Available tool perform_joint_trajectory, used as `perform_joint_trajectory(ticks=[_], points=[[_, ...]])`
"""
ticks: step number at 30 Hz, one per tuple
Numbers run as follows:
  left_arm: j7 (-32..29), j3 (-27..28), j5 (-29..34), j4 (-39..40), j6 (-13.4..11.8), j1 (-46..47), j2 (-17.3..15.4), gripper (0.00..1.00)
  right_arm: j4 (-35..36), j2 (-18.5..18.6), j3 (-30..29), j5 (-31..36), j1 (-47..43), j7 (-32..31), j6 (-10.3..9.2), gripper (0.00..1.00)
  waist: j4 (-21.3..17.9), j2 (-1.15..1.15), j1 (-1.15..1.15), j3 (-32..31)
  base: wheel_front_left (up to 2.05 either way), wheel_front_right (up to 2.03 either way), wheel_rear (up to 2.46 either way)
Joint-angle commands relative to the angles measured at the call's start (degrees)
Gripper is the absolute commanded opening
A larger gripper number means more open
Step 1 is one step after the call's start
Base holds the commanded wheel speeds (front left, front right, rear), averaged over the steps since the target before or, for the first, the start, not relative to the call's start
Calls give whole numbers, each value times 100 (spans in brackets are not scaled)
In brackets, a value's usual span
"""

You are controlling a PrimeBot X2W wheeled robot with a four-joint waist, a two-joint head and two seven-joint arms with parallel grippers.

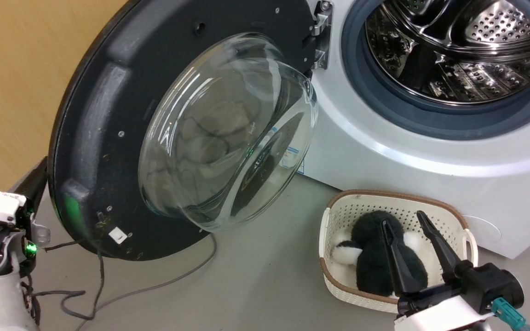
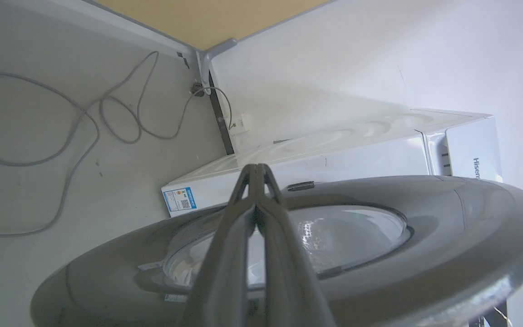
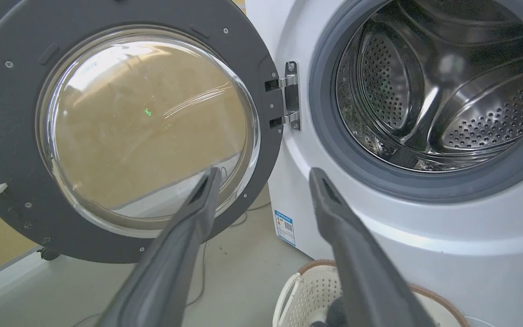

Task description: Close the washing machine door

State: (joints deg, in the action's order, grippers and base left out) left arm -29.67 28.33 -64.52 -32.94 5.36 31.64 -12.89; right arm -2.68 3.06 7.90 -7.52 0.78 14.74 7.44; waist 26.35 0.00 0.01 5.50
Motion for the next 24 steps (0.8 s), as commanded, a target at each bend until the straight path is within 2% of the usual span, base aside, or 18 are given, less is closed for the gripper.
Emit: perform_joint_trajectory(ticks=[1, 5, 13, 24], points=[[-123, 5, -90, 18, 54, -21, -43, 0, 15, 5, -5, 42, 67, 26, 5, 100, -9, 0, -1, -5, 0, 0, 0], [-856, -74, -432, 186, 112, -236, -48, 0, -4, 4, -63, 29, 48, 26, 5, 100, -26, 0, -1, -80, 0, 0, 0], [-2082, -459, -965, 1359, 161, -1090, 372, 0, -29, -9, -210, -47, -42, 26, 5, 100, -94, 0, -1, -342, 0, 0, 0], [-2685, -1093, -1390, 2724, -91, -2047, 917, 0, -2, -17, -385, -143, -150, 26, 5, 100, -560, 0, -1, -514, 0, 0, 0]])
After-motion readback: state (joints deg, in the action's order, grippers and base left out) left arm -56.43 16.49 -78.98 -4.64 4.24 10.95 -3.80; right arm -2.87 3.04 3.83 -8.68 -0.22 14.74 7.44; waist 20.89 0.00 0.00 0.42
